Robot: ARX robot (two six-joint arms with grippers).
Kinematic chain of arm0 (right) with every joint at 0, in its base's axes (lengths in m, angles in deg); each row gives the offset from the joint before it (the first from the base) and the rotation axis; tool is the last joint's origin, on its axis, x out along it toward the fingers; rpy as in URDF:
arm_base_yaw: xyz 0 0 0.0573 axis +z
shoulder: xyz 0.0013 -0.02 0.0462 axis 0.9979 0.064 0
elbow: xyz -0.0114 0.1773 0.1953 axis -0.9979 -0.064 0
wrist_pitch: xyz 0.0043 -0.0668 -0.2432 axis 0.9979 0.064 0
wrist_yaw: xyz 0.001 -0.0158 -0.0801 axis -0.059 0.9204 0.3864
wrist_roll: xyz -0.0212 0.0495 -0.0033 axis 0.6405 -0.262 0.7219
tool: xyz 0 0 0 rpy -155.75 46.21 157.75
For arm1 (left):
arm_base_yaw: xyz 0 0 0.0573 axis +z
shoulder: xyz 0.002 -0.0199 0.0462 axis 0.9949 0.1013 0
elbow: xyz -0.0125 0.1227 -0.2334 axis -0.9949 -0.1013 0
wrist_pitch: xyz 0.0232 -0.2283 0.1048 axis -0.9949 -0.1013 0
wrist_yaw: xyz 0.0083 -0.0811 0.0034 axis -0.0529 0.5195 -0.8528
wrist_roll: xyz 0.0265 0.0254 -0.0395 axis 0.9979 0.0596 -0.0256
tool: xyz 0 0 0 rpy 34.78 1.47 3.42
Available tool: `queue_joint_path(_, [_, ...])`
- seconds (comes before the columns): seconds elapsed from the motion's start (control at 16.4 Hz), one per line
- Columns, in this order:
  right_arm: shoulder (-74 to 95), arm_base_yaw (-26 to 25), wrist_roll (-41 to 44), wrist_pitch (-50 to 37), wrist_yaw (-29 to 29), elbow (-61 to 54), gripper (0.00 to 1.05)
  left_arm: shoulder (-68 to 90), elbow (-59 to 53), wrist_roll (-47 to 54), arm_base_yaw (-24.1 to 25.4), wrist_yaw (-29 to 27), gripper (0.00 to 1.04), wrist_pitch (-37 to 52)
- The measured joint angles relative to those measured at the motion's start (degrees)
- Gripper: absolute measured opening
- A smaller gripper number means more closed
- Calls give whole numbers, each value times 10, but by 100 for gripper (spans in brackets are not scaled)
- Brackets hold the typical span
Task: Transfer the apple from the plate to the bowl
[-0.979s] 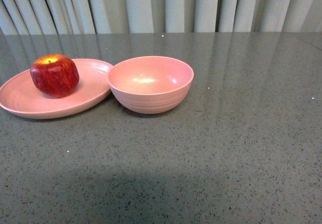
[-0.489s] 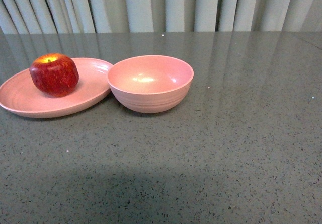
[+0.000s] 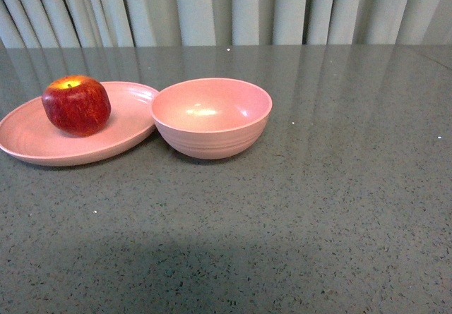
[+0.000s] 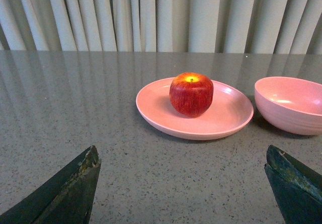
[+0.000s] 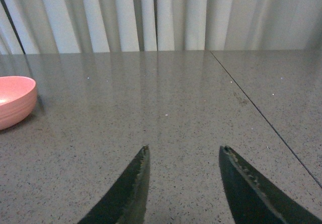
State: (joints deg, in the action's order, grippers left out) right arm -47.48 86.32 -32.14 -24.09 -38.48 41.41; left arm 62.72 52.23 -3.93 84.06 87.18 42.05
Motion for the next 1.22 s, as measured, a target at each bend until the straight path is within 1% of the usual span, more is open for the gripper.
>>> queue_joint_path(0.31, [0, 0, 0, 0, 0, 0, 92, 0, 0, 0, 0, 0, 98, 0])
queue_joint_path(0.37, [0, 0, 0, 0, 0, 0, 100, 0, 0, 0, 0, 0, 98, 0])
queue_joint_path(0.43, [0, 0, 0, 0, 0, 0, 97, 0, 0, 0, 0, 0, 98, 0])
queue_joint_path(1.22, [0, 0, 0, 0, 0, 0, 98, 0, 0, 0, 0, 0, 98, 0])
